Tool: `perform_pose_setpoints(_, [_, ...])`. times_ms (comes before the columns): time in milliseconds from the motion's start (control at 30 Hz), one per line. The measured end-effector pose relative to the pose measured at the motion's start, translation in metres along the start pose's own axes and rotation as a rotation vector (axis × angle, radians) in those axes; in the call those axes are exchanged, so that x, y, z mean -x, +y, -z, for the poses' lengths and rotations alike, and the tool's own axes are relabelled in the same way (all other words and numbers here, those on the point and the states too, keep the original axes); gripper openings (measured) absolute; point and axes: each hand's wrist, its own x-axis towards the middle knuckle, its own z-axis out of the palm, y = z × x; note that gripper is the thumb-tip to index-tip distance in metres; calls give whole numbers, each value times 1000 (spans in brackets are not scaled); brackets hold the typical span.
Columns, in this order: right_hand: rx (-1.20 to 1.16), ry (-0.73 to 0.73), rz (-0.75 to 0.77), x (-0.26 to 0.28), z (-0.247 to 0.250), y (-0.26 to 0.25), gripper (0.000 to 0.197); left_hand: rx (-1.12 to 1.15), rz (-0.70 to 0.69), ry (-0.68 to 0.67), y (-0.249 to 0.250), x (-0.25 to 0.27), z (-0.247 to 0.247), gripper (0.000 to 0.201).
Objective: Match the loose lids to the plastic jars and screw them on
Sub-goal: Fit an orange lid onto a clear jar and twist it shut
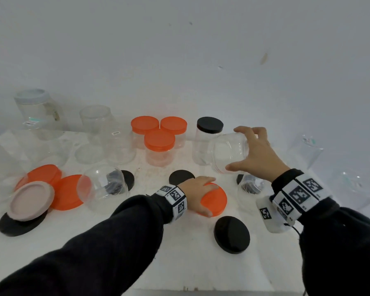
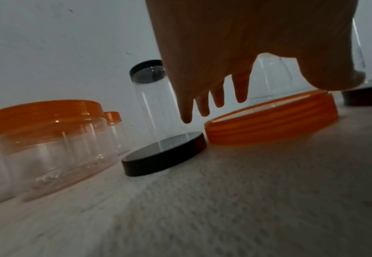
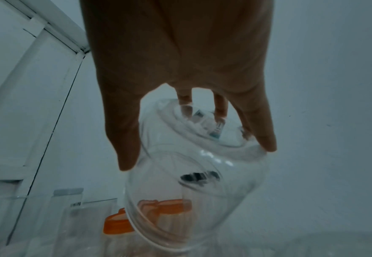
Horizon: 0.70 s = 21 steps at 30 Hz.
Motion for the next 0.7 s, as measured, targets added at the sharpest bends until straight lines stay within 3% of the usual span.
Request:
perform_pose_setpoints(167, [-37, 37, -10, 13, -1, 8, 90, 0, 25, -114, 2, -8, 3, 94])
perform_pose_setpoints(367, [-108, 88, 19, 20, -5, 6, 85, -33, 55, -134, 8, -8, 5, 94])
perform_pose_setpoints(533, [-171, 103, 59, 24, -8, 4, 96, -9, 44, -25, 14, 12, 10, 86])
perform_pose_setpoints(700, [-199, 98, 41, 31, -18, -2, 96, 157, 113, 152, 5, 63, 11, 88])
